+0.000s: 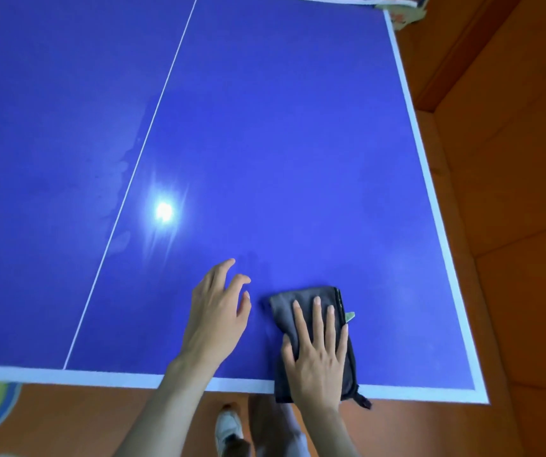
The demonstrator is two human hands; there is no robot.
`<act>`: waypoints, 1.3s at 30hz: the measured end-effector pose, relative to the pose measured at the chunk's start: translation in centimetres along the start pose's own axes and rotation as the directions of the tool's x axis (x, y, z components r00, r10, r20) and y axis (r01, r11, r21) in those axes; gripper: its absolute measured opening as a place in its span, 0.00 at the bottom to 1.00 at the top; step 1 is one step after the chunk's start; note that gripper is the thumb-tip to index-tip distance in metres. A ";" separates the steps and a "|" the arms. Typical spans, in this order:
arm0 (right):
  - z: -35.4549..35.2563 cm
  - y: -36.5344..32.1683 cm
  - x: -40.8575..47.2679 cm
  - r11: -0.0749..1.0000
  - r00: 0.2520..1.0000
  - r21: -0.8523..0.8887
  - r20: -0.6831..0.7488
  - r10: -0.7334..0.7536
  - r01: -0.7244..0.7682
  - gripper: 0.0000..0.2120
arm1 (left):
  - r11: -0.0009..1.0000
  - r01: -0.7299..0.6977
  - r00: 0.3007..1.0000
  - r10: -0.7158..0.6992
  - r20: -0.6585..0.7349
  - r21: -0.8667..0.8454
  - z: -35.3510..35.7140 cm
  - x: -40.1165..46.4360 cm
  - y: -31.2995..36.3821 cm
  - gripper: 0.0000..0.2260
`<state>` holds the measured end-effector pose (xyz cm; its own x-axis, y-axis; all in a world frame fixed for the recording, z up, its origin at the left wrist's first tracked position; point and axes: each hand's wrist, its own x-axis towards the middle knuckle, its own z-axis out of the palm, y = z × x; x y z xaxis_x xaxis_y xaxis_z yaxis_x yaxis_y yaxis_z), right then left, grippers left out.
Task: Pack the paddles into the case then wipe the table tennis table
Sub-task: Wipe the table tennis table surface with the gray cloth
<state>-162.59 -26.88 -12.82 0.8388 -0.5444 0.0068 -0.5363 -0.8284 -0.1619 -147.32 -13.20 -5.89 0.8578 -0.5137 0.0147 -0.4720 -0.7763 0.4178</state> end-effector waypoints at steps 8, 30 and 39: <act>0.2 -0.1 3.7 1.000 1.000 -0.006 -0.009 0.024 -0.024 0.32 | 1.000 0.004 0.999 -0.004 -0.042 0.006 -0.2 1.9 0.4 0.18; 1.8 2.0 49.1 0.999 0.996 0.011 -0.078 -0.032 0.033 0.31 | 0.989 0.146 0.987 -0.146 -0.062 -0.013 7.7 24.7 4.7 0.19; 1.3 2.0 62.6 0.994 0.995 0.022 -0.008 -0.103 0.103 0.31 | 0.991 0.132 0.987 -0.135 -0.086 -0.034 9.2 29.8 6.5 0.18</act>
<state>-111.04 -62.43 -14.02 0.8887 -0.4573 0.0316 -0.4447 -0.8769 -0.1824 -126.72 -36.86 -11.09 0.9278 -0.3712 0.0364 -0.3474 -0.8247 0.4464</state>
